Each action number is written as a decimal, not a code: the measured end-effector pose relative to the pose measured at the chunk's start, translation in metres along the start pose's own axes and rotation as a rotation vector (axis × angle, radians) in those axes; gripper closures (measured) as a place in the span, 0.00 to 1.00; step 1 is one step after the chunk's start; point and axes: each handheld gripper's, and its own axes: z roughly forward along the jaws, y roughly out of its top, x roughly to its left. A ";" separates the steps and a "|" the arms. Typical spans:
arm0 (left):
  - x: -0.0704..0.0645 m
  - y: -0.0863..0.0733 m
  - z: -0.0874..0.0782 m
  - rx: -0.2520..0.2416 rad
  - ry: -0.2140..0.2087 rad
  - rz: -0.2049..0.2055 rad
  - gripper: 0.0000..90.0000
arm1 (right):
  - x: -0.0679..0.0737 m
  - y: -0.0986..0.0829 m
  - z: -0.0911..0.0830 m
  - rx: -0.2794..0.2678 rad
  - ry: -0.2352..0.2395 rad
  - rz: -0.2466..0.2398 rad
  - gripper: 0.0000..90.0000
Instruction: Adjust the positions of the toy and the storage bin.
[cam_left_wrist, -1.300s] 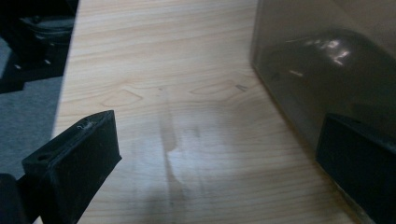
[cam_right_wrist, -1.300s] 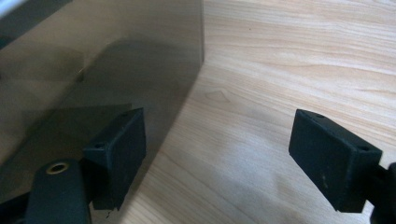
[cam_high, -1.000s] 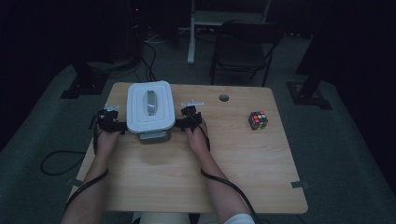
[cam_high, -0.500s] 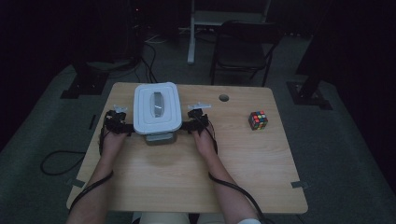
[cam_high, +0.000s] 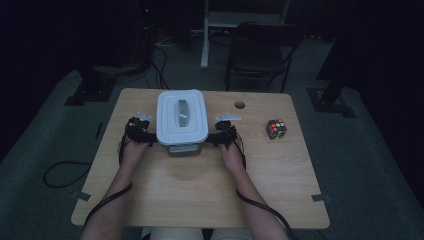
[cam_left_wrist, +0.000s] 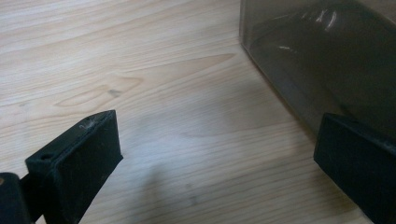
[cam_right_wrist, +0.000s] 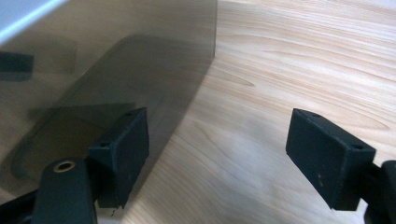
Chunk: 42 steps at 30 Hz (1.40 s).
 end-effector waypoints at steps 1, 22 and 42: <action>-0.002 0.001 0.001 0.001 -0.003 -0.001 0.02 | -0.002 -0.002 -0.003 -0.003 -0.005 0.006 0.24; -0.072 0.018 0.015 0.048 -0.062 0.128 0.02 | -0.048 -0.033 -0.054 -0.015 -0.051 0.014 0.24; -0.106 0.024 0.027 0.070 -0.110 0.188 0.02 | -0.069 -0.053 -0.083 -0.005 -0.089 0.041 0.24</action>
